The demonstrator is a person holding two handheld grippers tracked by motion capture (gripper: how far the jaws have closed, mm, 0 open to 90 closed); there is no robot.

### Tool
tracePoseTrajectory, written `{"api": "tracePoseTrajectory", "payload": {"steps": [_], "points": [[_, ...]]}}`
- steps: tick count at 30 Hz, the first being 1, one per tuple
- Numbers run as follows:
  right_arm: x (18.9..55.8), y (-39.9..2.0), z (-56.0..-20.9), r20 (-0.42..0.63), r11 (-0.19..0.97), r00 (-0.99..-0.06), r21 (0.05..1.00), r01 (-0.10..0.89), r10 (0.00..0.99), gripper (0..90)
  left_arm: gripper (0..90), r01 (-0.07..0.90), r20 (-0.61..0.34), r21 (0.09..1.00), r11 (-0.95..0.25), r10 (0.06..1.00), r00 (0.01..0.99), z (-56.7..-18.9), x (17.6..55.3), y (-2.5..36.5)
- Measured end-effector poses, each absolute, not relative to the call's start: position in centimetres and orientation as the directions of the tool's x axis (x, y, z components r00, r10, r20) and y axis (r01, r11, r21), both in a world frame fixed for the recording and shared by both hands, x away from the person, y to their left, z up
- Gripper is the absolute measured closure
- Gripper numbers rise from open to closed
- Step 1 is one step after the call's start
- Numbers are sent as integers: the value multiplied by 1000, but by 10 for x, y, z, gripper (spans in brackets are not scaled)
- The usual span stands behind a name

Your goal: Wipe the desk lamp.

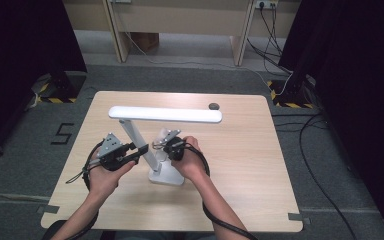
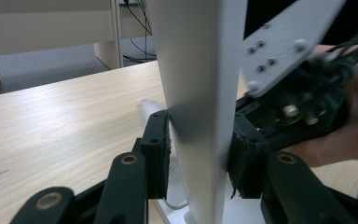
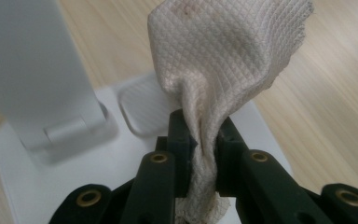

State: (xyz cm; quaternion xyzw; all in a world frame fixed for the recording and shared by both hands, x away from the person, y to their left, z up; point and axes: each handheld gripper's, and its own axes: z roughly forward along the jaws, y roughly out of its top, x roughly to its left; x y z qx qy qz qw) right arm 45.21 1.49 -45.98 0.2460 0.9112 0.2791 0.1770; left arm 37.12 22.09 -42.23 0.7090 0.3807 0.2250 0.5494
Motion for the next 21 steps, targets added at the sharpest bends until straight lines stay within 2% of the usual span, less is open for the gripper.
{"api": "tracePoseTrajectory", "payload": {"steps": [6,8,21], "points": [[458,32,-473,-176,742,-831,572,349,527,806,628,290,-107,952,-96,784,611,-423,372,222],[459,29,-475,-190,740,-830,585,333,524,807,630,285,-107,954,-92,784,612,-424,372,221],[455,12,-481,-173,713,-802,588,382,572,810,633,282,-101,955,-95,789,606,-424,371,220]]}}
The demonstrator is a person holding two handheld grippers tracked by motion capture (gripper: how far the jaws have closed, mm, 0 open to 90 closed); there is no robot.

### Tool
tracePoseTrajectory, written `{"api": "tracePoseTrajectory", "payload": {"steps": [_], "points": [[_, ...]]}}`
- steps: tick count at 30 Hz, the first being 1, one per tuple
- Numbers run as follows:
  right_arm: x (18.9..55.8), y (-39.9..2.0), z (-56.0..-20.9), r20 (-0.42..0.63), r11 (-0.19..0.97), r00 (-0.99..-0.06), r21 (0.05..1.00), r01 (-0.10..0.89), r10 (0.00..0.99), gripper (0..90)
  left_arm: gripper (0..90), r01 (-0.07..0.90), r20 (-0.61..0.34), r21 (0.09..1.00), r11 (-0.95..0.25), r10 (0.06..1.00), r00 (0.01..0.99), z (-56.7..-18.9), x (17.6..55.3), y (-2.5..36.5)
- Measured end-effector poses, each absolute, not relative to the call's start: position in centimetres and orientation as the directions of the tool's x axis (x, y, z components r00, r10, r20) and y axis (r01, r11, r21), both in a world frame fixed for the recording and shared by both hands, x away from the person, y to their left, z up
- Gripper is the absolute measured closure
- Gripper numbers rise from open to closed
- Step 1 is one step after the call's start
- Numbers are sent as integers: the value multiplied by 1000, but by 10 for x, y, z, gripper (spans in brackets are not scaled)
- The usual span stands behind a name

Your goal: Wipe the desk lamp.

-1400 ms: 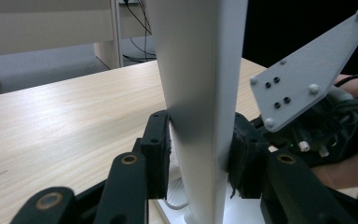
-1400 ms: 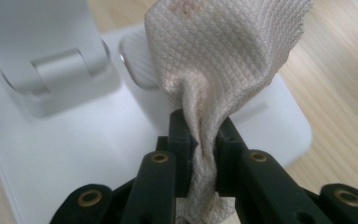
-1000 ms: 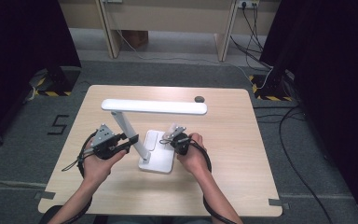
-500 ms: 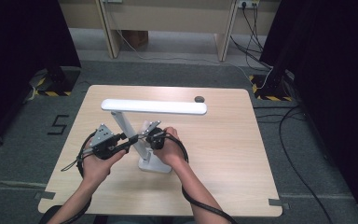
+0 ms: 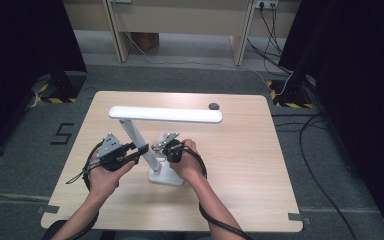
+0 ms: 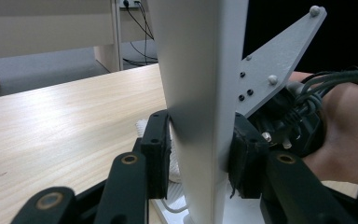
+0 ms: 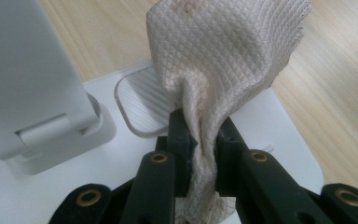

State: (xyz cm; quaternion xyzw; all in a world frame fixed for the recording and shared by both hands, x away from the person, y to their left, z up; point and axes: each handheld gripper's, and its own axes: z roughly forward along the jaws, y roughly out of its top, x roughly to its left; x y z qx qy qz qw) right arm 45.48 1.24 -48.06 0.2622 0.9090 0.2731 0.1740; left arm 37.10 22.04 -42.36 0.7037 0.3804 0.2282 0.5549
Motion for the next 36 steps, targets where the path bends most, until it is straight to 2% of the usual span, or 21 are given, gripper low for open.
{"api": "tracePoseTrajectory", "payload": {"steps": [25,33,36], "points": [[451,-37,-482,-224,699,-733,563,441,643,812,648,280,-87,954,-111,790,607,-423,369,216],[452,-41,-479,-284,717,-699,523,461,657,811,643,277,-82,954,-114,790,608,-423,364,216],[452,-36,-473,-275,713,-714,552,431,644,810,641,277,-83,954,-113,789,609,-424,363,216]]}}
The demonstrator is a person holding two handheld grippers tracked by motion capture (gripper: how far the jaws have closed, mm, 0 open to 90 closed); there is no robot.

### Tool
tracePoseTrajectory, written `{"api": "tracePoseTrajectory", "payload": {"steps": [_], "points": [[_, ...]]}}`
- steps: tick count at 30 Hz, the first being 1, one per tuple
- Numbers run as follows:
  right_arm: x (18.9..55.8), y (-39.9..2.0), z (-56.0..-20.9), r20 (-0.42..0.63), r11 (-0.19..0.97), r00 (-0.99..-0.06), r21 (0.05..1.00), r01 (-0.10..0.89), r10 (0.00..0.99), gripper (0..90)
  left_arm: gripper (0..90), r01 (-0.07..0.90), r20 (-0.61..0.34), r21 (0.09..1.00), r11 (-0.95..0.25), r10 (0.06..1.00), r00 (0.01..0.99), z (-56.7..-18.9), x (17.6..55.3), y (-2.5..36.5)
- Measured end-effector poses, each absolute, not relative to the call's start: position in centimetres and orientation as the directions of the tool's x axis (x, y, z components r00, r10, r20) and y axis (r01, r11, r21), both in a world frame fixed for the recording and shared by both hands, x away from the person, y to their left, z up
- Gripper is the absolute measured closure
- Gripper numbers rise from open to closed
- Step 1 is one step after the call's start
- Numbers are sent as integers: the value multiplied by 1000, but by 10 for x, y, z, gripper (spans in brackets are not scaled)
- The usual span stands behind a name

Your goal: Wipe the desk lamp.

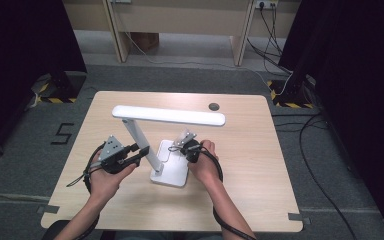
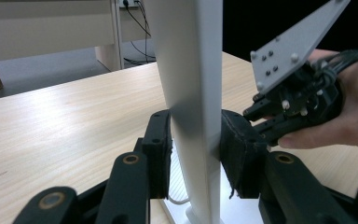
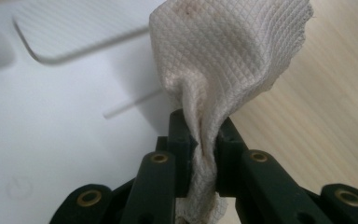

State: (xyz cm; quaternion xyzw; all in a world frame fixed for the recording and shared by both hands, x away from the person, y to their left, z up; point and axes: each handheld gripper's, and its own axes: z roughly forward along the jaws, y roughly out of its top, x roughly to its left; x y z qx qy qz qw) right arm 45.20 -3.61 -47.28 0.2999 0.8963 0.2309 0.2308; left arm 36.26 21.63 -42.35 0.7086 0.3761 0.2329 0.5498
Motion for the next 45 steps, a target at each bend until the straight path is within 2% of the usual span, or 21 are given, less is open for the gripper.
{"api": "tracePoseTrajectory", "payload": {"steps": [5,10,16,21,27,31,41,43,45], "points": [[457,-8,-459,-201,678,-745,606,415,636,807,635,280,-86,953,-112,788,610,-425,362,216],[467,26,-457,-198,710,-796,605,361,573,805,632,280,-94,954,-104,785,612,-424,361,218],[474,45,-468,-196,734,-810,575,361,552,804,613,281,-119,957,-72,786,607,-424,364,222],[475,41,-476,-170,714,-804,588,381,569,804,587,283,-137,958,-51,784,606,-424,368,224],[474,33,-476,-173,707,-804,601,371,569,805,619,270,-123,961,-62,776,619,-422,369,220],[474,22,-476,-182,703,-788,595,389,589,805,633,260,-94,961,-89,782,616,-421,368,218],[470,-2,-481,-192,681,-740,584,442,644,806,649,259,-87,961,-95,786,612,-421,367,218],[473,-7,-481,-231,711,-759,583,393,609,806,650,259,-88,961,-94,786,612,-422,367,218],[469,-12,-481,-209,687,-736,581,437,644,806,650,259,-87,961,-96,785,613,-422,367,218]]}}
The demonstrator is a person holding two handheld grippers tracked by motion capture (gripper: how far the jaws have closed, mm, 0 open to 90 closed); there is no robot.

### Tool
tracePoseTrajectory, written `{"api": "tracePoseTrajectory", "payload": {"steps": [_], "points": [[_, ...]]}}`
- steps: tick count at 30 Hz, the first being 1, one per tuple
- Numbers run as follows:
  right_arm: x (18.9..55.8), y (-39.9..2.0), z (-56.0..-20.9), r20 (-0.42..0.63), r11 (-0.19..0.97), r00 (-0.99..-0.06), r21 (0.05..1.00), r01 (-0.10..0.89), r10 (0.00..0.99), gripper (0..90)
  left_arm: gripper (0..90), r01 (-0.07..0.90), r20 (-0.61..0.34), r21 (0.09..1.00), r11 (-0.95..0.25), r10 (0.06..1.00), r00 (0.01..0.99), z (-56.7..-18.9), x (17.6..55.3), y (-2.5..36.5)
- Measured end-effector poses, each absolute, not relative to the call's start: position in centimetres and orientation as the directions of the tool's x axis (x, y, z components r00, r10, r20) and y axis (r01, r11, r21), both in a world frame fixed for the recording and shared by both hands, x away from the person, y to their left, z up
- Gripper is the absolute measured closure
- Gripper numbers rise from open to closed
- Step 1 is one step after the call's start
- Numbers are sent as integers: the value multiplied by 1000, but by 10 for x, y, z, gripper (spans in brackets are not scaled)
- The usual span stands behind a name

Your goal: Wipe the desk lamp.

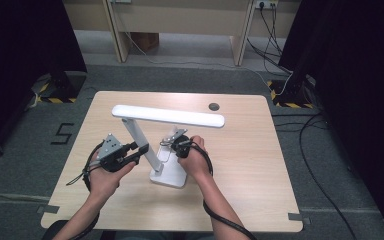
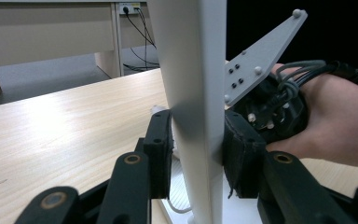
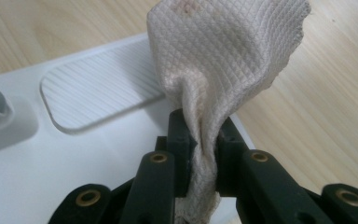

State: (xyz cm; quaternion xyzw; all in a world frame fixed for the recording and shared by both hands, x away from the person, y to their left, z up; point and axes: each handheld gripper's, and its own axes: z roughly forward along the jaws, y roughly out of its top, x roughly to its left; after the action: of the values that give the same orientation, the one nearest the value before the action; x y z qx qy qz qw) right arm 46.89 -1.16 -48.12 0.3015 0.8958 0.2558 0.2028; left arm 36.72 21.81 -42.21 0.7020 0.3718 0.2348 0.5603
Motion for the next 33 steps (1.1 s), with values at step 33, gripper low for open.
{"api": "tracePoseTrajectory", "payload": {"steps": [33], "points": [[489,-1,-461,-207,673,-732,604,426,649,804,656,258,-89,962,-94,783,616,-422,367,216]]}}
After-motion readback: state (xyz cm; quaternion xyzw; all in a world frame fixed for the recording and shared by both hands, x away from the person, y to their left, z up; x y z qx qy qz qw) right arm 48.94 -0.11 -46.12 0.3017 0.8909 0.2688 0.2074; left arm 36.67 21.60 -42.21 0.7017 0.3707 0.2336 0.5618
